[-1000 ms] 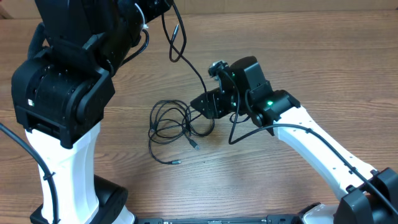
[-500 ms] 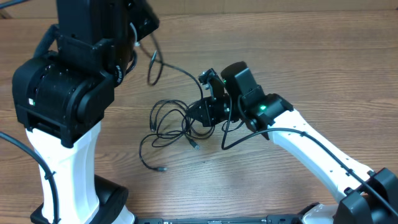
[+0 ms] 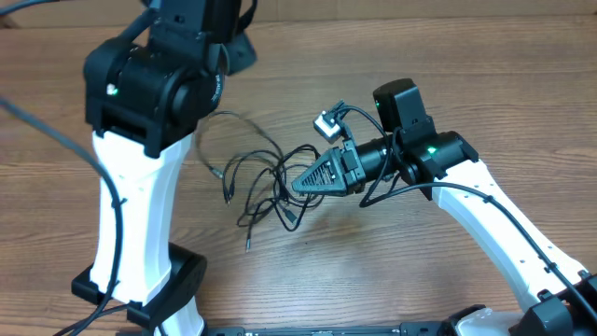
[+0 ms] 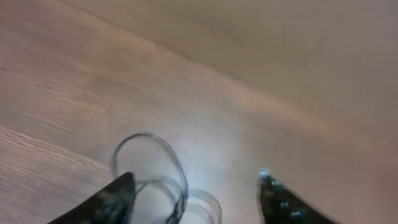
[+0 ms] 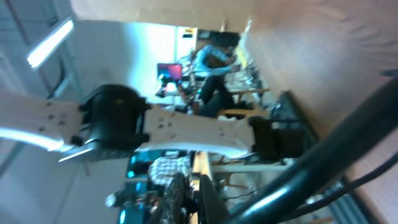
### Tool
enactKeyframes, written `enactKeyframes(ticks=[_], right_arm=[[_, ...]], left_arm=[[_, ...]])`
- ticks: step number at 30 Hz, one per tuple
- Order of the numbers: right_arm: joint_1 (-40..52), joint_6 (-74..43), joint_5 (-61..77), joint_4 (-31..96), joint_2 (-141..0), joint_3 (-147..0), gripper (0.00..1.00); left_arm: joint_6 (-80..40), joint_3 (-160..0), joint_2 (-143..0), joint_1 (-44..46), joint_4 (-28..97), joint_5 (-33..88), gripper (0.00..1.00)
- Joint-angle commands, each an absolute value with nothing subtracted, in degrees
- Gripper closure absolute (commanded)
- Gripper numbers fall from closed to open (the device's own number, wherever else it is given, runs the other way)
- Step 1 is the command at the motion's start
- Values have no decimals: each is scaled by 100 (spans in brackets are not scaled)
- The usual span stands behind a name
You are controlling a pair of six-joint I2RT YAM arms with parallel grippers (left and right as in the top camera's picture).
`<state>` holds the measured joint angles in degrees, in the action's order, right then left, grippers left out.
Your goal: Untangle cables
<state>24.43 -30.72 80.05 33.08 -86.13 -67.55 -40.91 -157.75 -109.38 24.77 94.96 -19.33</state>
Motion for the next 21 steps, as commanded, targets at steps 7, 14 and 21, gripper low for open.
enactKeyframes(ticks=[7,14,21], right_arm=[[2231,-3933,8558,3085,-8486,-6908,96],[1253,-5293,7395,2707,-8488,-6908,96],[711,-6287,6401,2700,-8488,-6908,96]], left_arm=[[-1970,-15762,-10993,2515,9679,1273,14],[-1964,-15760,-11004,2523,9679,1308,16],[-1682,-15666,-11030,2628,9679,1507,23]])
